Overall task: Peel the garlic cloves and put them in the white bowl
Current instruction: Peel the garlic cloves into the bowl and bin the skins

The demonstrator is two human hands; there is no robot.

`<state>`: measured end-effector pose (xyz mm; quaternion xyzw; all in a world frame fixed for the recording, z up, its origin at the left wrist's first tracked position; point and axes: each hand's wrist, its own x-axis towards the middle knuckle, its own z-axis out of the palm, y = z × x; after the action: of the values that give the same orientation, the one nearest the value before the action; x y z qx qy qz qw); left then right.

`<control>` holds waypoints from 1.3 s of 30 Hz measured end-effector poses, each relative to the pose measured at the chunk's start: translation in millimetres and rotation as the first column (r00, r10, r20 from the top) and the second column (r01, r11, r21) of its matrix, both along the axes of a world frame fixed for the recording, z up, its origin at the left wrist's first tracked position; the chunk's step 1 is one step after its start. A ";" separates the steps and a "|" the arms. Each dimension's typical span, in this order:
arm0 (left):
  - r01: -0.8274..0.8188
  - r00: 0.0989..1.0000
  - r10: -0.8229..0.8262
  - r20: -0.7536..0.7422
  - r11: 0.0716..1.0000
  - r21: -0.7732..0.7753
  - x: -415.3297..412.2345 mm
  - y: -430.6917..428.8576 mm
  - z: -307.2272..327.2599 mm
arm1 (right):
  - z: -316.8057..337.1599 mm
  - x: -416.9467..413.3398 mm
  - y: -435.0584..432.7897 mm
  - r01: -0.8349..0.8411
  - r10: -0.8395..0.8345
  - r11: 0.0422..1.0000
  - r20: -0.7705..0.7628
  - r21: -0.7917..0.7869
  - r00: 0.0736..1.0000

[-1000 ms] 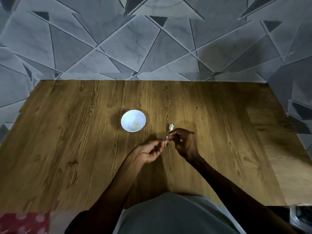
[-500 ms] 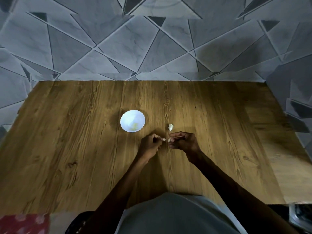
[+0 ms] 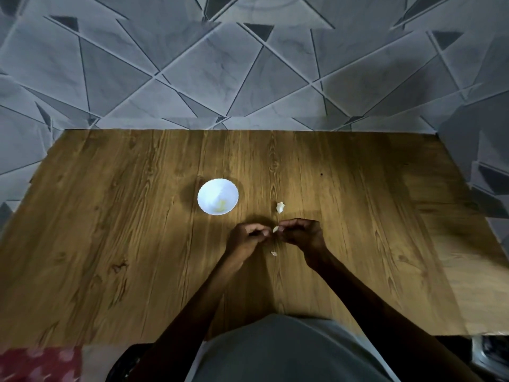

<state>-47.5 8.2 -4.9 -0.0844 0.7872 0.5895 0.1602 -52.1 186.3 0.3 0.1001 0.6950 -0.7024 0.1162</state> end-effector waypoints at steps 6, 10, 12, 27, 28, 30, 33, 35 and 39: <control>-0.123 0.989 0.101 0.107 0.965 0.231 -0.6 3.2 7.7 | 6.5 -0.9 -6.0 0.028 -0.021 0.997 0.087 -0.077 0.996; -0.114 0.993 0.105 0.062 0.978 0.172 -3.7 3.1 7.5 | 16.2 -2.3 -6.5 0.043 -0.001 0.972 0.177 -0.231 0.984; -0.119 0.993 0.116 0.026 0.983 0.141 -4.8 3.3 10.2 | 19.4 -5.8 -9.5 0.067 0.015 0.961 0.292 -0.270 0.956; -0.011 0.996 -0.007 -0.090 0.980 -0.199 -4.0 11.3 17.7 | 11.3 -15.8 -10.7 0.304 0.067 0.817 0.604 -0.490 0.794; -0.010 0.998 -0.002 -0.063 0.983 -0.185 -3.5 12.5 18.0 | 10.6 -16.4 -10.2 0.286 0.059 0.827 0.579 -0.485 0.813; -0.030 0.999 0.029 -0.016 0.990 -0.139 -3.0 14.9 18.3 | 9.7 -16.0 -8.1 0.266 0.032 0.842 0.537 -0.468 0.843; -0.068 0.997 0.068 0.031 0.998 -0.009 -3.6 15.0 15.8 | 10.7 -14.1 -4.7 0.252 -0.024 0.870 0.473 -0.425 0.881; -0.102 0.992 0.092 0.082 0.986 0.130 -3.3 14.3 17.3 | 11.2 -13.1 -3.5 0.232 -0.039 0.887 0.436 -0.398 0.899; -0.135 0.987 0.109 0.122 0.963 0.235 -1.9 13.3 20.1 | 15.0 -12.4 -4.9 0.206 -0.049 0.918 0.417 -0.339 0.907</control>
<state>-49.4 21.4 15.3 -0.1445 0.6929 0.6844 0.1749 -64.5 181.5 15.2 0.2636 0.5008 -0.7928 0.2260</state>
